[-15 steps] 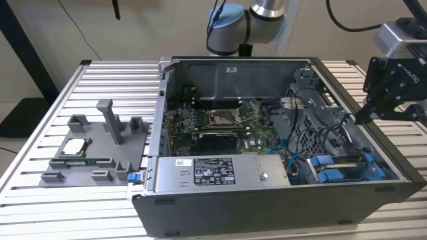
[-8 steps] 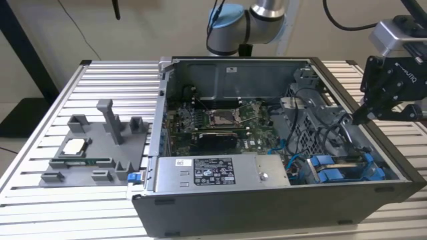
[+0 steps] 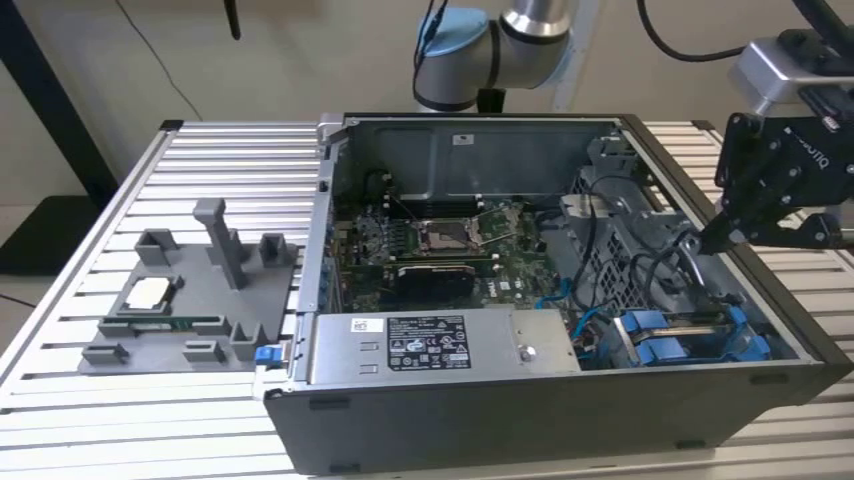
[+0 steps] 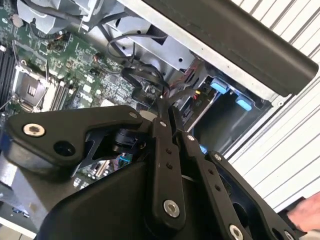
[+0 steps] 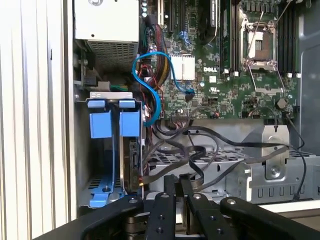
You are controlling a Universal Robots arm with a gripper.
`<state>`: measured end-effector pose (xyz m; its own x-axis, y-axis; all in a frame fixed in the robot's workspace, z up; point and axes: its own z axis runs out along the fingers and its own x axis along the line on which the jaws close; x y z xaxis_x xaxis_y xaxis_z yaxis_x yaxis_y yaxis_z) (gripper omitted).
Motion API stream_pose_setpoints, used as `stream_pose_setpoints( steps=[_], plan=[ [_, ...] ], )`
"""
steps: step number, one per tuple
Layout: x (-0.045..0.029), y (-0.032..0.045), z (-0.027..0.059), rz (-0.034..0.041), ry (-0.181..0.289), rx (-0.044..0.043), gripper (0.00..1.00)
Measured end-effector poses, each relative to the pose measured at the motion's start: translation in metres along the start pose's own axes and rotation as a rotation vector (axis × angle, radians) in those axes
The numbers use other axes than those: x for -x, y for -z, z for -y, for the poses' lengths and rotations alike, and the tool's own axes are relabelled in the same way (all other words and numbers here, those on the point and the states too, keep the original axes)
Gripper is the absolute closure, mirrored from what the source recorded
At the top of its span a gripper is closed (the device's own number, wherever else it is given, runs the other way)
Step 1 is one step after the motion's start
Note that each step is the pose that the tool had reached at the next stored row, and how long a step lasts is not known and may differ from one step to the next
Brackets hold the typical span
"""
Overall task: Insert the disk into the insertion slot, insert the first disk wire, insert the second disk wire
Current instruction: 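Insert the second disk wire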
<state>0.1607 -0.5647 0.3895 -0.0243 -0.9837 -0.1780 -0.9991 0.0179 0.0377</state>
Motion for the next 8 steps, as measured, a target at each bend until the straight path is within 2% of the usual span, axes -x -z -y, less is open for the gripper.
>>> stream_pose_setpoints(
  steps=[3,8],
  plan=[
    [-0.0041,0.0008,-0.0064,0.0001,0.001,-0.0065,0.84],
    [-0.0101,0.0014,-0.0186,0.0005,0.005,-0.0259,0.84]
  ],
)
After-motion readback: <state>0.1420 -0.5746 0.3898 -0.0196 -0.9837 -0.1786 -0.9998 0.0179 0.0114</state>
